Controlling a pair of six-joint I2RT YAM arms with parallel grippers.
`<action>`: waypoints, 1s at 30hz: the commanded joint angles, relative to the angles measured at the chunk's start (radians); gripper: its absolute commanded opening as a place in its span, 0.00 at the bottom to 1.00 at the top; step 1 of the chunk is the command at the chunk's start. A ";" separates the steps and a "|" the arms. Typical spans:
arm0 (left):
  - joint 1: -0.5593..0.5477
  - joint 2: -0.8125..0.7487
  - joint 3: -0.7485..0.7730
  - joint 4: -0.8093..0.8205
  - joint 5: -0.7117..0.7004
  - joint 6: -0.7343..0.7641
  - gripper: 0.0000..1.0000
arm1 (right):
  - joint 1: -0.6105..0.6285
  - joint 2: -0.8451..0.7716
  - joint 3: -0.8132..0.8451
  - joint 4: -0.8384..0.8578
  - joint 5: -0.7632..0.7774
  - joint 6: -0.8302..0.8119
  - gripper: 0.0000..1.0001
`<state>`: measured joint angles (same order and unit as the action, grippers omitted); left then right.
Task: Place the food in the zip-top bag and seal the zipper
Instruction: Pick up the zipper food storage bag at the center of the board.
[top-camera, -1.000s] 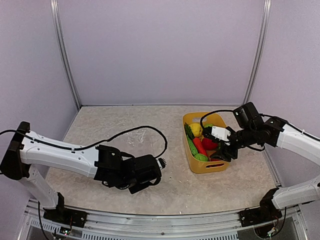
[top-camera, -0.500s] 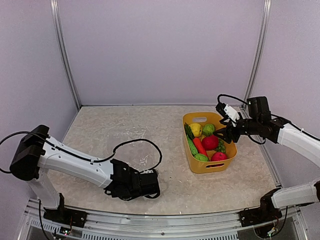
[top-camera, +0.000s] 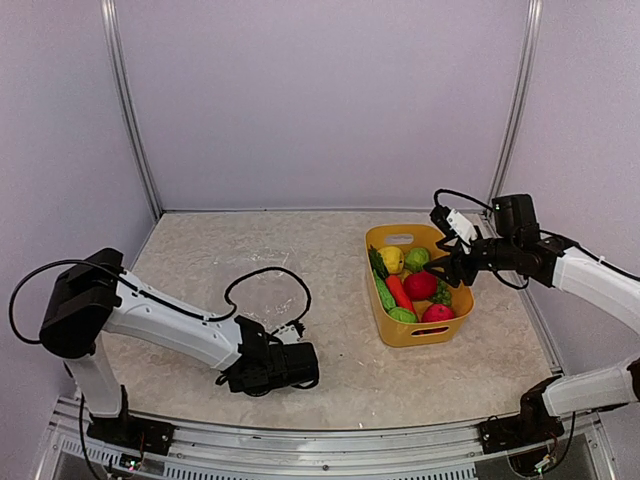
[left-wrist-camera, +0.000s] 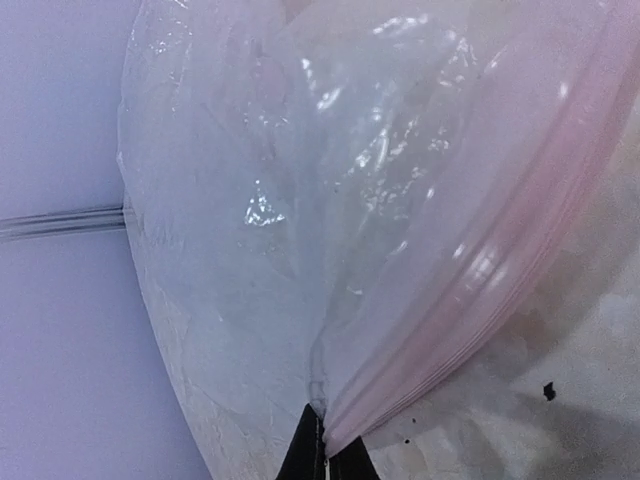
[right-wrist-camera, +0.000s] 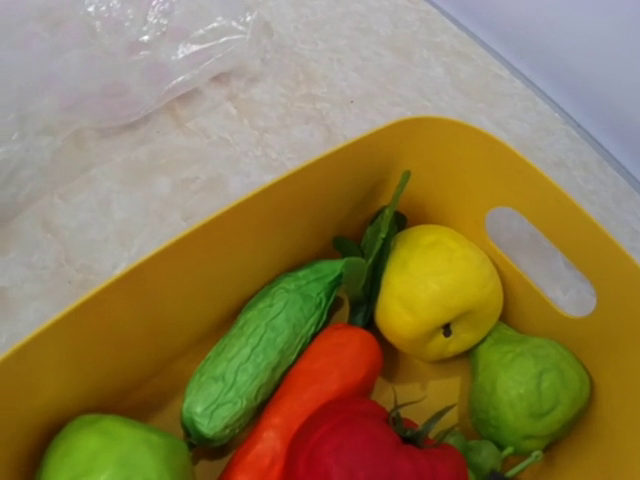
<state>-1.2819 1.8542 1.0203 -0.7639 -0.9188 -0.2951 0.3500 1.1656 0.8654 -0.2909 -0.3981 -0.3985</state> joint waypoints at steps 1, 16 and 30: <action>0.073 -0.148 0.073 -0.028 0.039 -0.027 0.00 | -0.008 0.027 0.066 -0.059 -0.012 0.006 0.67; 0.400 -0.351 0.327 0.155 0.455 -0.142 0.00 | 0.092 0.290 0.476 -0.275 -0.181 0.113 0.62; 0.419 -0.276 0.325 0.479 0.570 -0.269 0.00 | 0.302 0.707 0.967 -0.211 -0.107 0.380 0.73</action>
<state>-0.8589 1.5864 1.3582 -0.4175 -0.3931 -0.5480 0.6319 1.8084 1.7329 -0.5102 -0.5190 -0.1211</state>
